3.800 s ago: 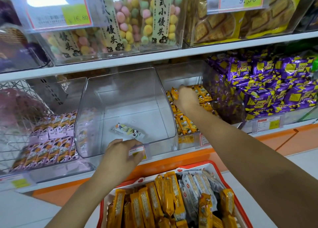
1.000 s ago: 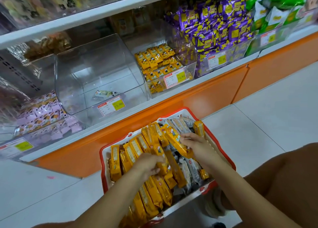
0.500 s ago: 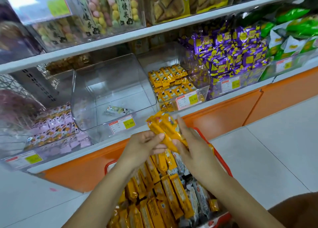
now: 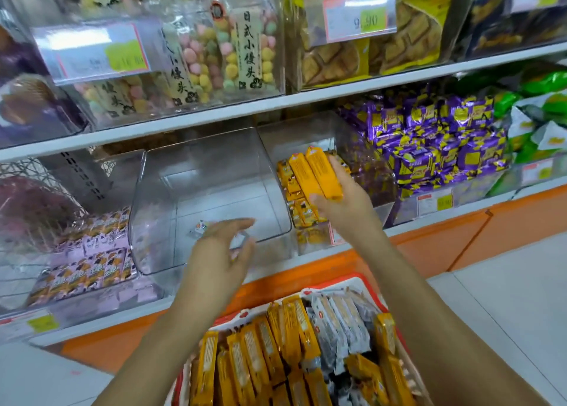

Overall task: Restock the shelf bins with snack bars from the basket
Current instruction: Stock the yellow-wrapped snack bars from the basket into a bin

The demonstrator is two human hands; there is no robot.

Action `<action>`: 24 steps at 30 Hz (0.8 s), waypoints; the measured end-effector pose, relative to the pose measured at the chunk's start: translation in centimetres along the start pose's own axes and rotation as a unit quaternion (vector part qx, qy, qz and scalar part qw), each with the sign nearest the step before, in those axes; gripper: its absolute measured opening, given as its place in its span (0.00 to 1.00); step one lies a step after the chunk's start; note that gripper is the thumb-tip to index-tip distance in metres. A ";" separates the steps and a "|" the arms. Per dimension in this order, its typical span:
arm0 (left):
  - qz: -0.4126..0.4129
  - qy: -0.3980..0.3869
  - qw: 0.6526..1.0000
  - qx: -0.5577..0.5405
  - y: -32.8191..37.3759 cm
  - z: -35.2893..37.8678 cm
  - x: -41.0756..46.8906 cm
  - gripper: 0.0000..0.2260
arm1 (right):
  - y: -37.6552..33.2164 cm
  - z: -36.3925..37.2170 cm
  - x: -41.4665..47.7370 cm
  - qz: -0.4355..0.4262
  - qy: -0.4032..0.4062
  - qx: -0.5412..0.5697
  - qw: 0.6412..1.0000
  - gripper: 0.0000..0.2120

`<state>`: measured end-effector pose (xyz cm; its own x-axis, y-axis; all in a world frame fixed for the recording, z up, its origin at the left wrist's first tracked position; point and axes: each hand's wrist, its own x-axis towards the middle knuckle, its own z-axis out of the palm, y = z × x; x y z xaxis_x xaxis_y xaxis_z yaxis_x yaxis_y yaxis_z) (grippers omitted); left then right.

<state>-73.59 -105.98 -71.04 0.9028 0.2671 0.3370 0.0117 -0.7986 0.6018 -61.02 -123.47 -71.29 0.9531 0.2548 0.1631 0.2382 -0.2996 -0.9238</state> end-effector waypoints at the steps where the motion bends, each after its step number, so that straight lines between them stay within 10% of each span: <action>1: -0.011 -0.005 0.999 0.034 -0.8 -0.2 0.1 0.11 | 0.4 0.4 2.5 0.026 -0.012 -0.008 1.000 0.31; 15: -0.102 -0.127 0.986 -0.025 -4.7 -0.1 1.2 0.07 | 1.7 6.9 14.2 0.224 -0.107 0.060 0.967 0.21; 24: -0.094 -0.135 0.986 0.001 -5.1 0.6 1.5 0.07 | 2.9 8.5 14.1 0.014 -0.102 -0.344 0.933 0.24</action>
<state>-72.09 -101.85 -74.02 0.9663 0.2571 0.0146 0.1898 -0.7494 0.6343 -48.52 -112.89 -74.59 0.9218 0.3875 0.0088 0.3449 -0.8097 -0.4748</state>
